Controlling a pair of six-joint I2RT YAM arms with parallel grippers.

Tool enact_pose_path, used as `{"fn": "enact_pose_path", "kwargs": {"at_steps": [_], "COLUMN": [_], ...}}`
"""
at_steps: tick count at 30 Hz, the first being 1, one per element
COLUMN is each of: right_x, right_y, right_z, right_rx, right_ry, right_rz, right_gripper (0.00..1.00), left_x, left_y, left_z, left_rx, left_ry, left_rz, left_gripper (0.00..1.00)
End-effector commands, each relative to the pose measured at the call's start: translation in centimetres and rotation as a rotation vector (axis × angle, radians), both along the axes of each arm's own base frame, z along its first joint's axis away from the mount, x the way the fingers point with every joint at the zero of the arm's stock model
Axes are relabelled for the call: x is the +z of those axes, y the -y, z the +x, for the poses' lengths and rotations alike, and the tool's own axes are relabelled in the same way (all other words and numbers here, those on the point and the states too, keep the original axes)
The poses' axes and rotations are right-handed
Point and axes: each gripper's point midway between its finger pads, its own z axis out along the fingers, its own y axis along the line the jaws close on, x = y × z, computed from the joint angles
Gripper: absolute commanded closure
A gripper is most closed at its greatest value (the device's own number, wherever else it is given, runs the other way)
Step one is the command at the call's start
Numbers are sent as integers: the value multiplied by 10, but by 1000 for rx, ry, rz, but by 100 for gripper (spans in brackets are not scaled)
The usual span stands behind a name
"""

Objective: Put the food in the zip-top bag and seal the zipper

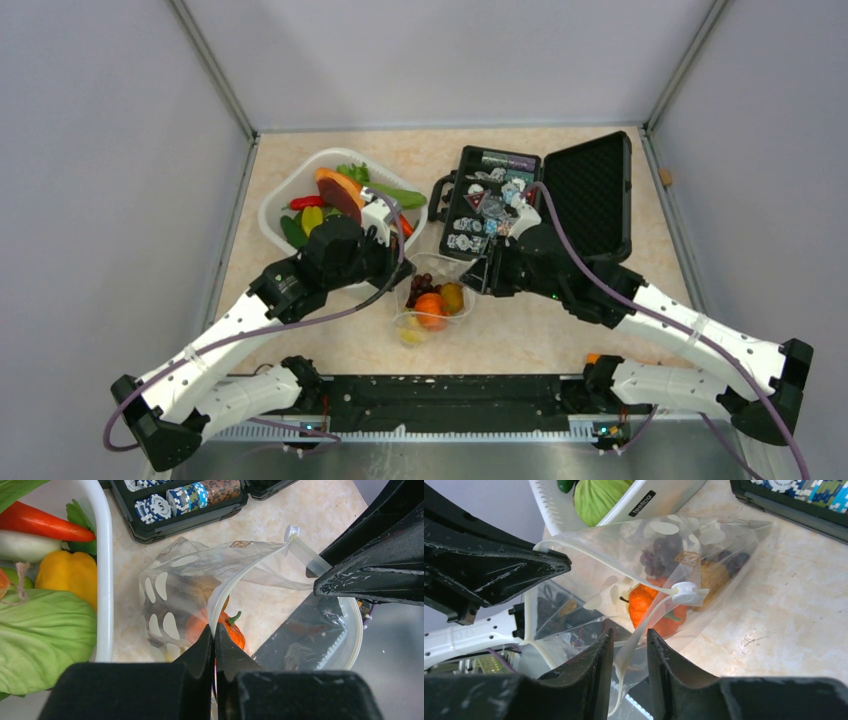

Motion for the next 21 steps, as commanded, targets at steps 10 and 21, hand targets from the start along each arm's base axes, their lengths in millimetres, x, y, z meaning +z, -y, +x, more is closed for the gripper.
{"fn": "enact_pose_path", "kwargs": {"at_steps": [10, 21], "right_x": [7, 19], "right_y": [-15, -1], "right_z": [-4, -2], "right_rx": [59, 10], "right_ry": [12, 44], "right_rz": [39, 70], "right_gripper": [58, 74], "left_x": [19, 19], "left_y": [3, 4], "left_z": [3, 3], "left_rx": [-12, -10], "left_ry": [56, 55], "left_rz": [-31, -31], "left_gripper": [100, 100]}}
